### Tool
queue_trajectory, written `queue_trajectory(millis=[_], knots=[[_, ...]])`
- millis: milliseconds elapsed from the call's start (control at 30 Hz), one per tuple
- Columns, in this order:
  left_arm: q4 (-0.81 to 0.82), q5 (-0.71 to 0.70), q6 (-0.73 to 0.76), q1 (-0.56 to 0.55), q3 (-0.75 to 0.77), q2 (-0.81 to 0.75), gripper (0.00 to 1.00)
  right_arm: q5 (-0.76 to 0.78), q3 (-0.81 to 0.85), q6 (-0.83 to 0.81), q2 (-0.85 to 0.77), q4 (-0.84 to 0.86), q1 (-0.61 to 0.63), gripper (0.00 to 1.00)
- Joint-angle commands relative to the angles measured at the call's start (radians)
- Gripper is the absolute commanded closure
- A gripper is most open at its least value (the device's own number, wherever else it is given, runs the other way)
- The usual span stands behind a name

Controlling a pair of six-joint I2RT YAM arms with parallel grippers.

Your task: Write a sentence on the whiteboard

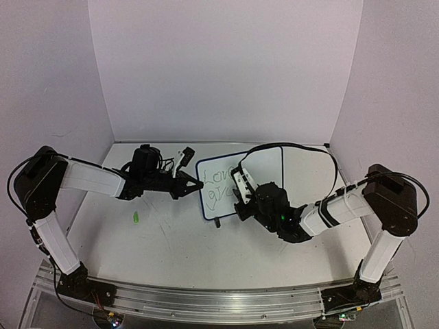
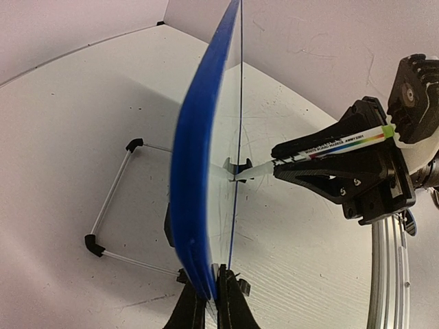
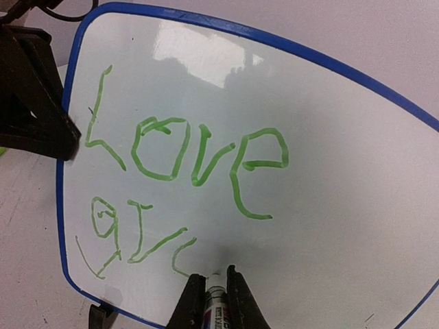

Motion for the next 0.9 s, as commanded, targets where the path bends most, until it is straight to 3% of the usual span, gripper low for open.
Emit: queue_trajectory(millis=[0,867], knots=[[-0.036,-0.03,0.088,0.002,0.025,0.02,1.0,0.012,0.044,-0.014,-0.028,0.056,-0.026,1.0],[-0.041,-0.028,0.09,0.003,0.031,0.023,1.0,-0.052,0.093,0.011,0.008,0.036,-0.024,1.0]])
